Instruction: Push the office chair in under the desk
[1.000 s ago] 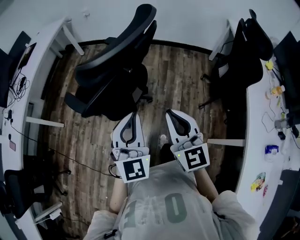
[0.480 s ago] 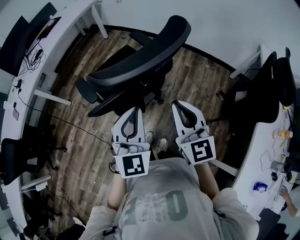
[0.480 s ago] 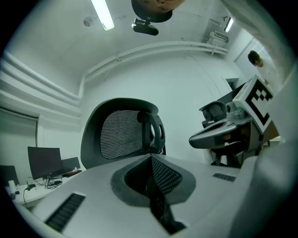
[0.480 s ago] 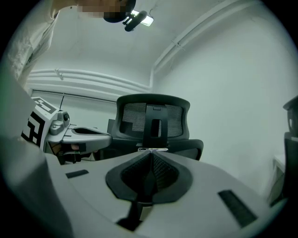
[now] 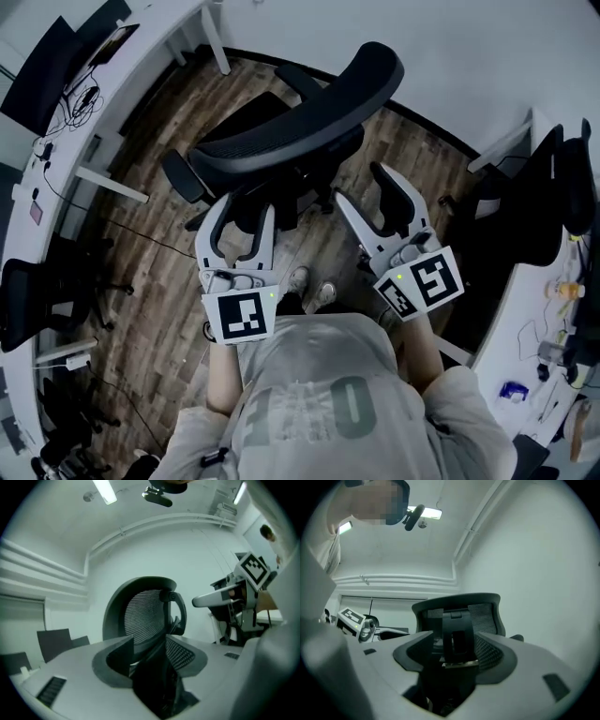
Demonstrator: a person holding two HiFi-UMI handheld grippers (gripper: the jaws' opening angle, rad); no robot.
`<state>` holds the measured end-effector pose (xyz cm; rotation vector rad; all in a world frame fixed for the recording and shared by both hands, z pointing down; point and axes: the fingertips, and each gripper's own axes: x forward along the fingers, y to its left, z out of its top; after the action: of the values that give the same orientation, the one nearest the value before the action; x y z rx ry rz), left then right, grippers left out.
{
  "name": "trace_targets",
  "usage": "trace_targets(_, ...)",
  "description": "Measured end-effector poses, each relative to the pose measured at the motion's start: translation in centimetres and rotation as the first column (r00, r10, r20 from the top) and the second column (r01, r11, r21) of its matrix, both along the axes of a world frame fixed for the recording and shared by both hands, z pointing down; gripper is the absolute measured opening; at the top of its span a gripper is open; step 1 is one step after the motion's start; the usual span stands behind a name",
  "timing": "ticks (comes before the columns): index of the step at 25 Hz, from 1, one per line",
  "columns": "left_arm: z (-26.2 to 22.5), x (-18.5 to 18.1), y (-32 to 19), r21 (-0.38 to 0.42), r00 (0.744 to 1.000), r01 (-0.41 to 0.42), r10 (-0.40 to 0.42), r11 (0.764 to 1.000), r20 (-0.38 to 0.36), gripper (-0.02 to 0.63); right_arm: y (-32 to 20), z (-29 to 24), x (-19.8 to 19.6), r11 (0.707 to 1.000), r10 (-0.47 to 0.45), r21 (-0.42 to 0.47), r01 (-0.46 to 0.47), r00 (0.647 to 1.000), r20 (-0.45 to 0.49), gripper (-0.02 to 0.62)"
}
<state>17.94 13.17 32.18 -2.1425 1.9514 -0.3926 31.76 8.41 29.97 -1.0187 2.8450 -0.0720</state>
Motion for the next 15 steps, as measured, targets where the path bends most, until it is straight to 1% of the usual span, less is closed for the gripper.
trace_targets(2, 0.1, -2.1, 0.3, -0.016, 0.993, 0.069, -0.067, 0.998, 0.096, 0.213, -1.1, -0.4, -0.4, 1.000, -0.021, -0.012, 0.021, 1.000, 0.012, 0.264)
trace_targets(3, 0.6, -3.2, 0.6, -0.044, 0.987, 0.105, -0.099, 0.994, 0.125, 0.217, -1.5, -0.5, -0.5, 0.999, -0.030, -0.016, 0.030, 0.999, 0.012, 0.268)
trace_targets(5, 1.9, -5.3, 1.1, -0.125, 0.979, 0.156, -0.137, 0.980, 0.148, 0.240, -2.2, -0.7, -0.9, 0.999, -0.046, -0.021, 0.047, 0.999, 0.013, 0.278)
trace_targets(6, 2.5, -6.2, 1.3, -0.157, 0.979, 0.163, -0.140, 0.974, 0.149, 0.248, -2.3, -0.9, -1.2, 0.998, -0.057, -0.025, 0.057, 0.998, 0.015, 0.281)
trace_targets(8, 3.1, -7.0, 1.3, -0.202, 0.982, 0.141, -0.111, 0.969, 0.152, 0.272, -2.7, -1.0, -2.0, 0.996, -0.079, -0.041, 0.080, 0.997, 0.018, 0.284)
trace_targets(10, 3.7, -7.3, 1.2, -0.260, 0.980, 0.111, -0.062, 0.959, 0.190, 0.272, -3.2, -0.9, -2.7, 0.994, -0.092, -0.051, 0.092, 0.996, 0.005, 0.285)
trace_targets(11, 4.2, -7.3, 1.2, -0.309, 0.974, 0.105, -0.034, 0.945, 0.226, 0.272, -3.4, -0.8, -3.0, 0.994, -0.093, -0.051, 0.092, 0.996, -0.009, 0.285)
trace_targets(12, 5.1, -7.5, 1.3, -0.379, 0.964, 0.108, -0.003, 0.919, 0.267, 0.272, -3.5, -0.7, -3.1, 0.995, -0.094, -0.048, 0.093, 0.995, -0.023, 0.285)
trace_targets(14, 7.2, -8.1, 1.6, -0.517, 0.941, 0.138, 0.051, 0.845, 0.334, 0.272, -3.6, -0.7, -3.3, 0.994, -0.103, -0.042, 0.102, 0.994, -0.035, 0.285)
trace_targets(15, 8.0, -8.6, 1.7, -0.551, 0.932, 0.155, 0.063, 0.820, 0.356, 0.272, -3.6, -0.7, -3.4, 0.993, -0.111, -0.039, 0.109, 0.993, -0.034, 0.285)
